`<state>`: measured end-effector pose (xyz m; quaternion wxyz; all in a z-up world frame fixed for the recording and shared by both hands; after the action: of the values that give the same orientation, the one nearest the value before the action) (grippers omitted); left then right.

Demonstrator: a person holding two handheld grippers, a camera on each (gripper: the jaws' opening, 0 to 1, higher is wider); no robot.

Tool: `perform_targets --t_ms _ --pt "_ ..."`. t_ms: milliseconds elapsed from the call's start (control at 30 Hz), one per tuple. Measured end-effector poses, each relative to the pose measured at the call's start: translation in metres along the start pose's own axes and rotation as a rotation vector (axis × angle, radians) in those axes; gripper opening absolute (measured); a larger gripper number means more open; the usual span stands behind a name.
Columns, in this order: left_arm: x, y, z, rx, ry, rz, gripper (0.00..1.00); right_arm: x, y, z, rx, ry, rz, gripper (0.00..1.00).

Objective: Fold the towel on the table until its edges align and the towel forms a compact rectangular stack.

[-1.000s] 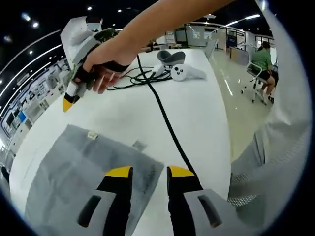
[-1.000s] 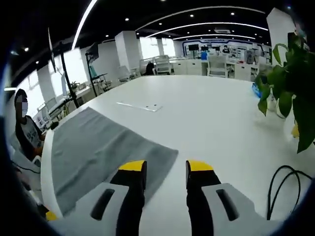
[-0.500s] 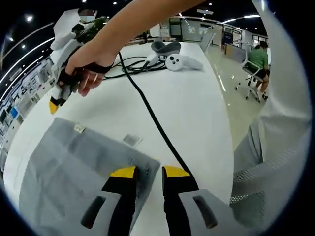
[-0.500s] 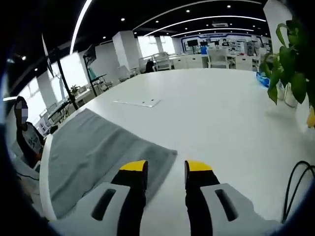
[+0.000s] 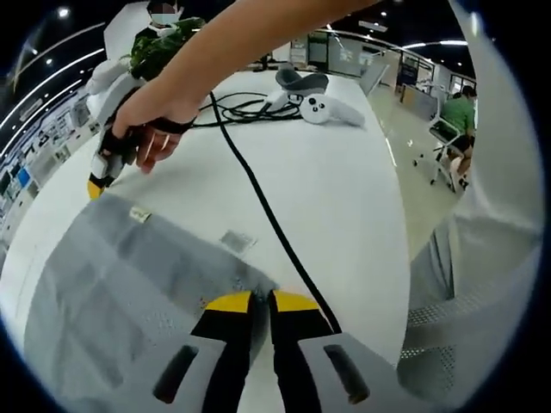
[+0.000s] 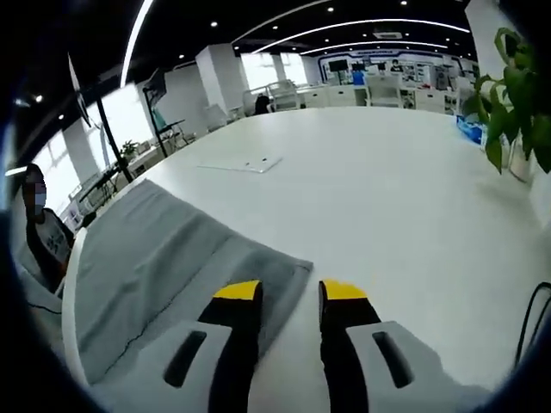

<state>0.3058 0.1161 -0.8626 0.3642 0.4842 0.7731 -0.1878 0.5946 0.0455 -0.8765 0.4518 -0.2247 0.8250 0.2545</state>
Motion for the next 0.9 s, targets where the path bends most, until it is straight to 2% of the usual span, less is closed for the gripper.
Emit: perform_targets --t_ms 300,400,600,667,767,833,900 --pt "-0.001 0.001 0.001 0.014 0.024 -0.017 0.06 -0.003 -0.002 0.008 0.034 0.011 -0.06 0.13" --pt "-0.003 0.001 0.003 0.016 0.049 -0.007 0.06 -0.003 -0.001 0.004 0.05 0.04 -0.153 0.05" --pt "-0.003 0.001 0.004 0.021 0.07 -0.018 0.06 -0.005 0.005 0.011 0.069 0.074 -0.144 0.01" --pt "-0.003 0.001 0.004 0.025 0.067 0.006 0.06 -0.006 0.008 0.009 0.093 0.082 -0.147 0.0" --pt "-0.003 0.0 0.003 0.021 0.054 -0.004 0.06 -0.009 0.01 0.005 0.132 0.096 -0.167 0.0" --pt "-0.003 0.0 0.002 0.018 0.034 -0.027 0.05 -0.017 0.018 -0.007 0.151 0.08 -0.176 0.0" --pt "-0.002 0.0 -0.003 0.041 0.013 -0.046 0.04 -0.028 0.021 -0.013 0.171 0.071 -0.175 0.0"
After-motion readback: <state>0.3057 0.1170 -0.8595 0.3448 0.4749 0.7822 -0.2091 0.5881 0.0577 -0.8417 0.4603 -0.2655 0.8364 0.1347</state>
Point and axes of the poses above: the point that each gripper's makers call its tool centre point, and the gripper's own axes: z roughly forward along the fingers, y roughly to its left, x roughly out of its underside, the point moved 7 cm from there along -z, roughly backward along the fingers, and after that the axes turned 7 degrees about -y, right-handed, at the moved point
